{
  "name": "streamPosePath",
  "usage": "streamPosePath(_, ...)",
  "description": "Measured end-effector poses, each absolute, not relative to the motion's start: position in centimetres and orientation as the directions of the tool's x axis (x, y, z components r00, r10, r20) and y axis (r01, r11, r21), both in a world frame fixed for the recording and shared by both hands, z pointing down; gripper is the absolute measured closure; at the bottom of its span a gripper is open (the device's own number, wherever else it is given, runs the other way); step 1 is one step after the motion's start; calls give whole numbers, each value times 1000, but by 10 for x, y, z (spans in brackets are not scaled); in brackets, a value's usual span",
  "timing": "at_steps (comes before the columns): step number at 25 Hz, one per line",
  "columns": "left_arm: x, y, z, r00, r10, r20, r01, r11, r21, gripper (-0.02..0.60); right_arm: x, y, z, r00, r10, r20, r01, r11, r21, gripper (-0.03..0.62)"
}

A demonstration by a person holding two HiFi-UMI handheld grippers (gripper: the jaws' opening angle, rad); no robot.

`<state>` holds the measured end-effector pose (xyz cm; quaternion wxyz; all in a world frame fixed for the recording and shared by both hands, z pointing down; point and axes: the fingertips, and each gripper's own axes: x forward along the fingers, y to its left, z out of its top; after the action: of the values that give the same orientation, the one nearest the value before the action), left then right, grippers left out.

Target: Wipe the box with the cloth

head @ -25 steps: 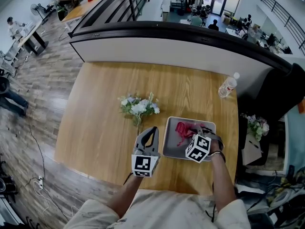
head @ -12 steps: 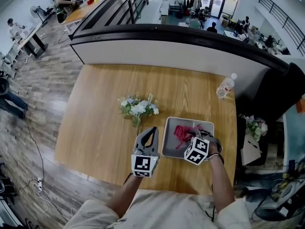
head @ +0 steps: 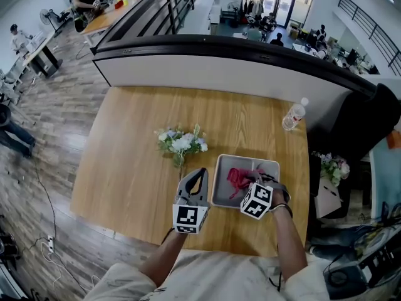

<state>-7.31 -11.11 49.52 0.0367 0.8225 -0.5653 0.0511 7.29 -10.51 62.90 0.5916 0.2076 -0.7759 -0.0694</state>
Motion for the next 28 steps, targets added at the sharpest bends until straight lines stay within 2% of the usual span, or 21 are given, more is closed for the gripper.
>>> streamPosePath(28,-67,-105,494,379,-918,122,-924,-382,-3,568,71,-76,628,-241,-400,884,-293,899,327,526)
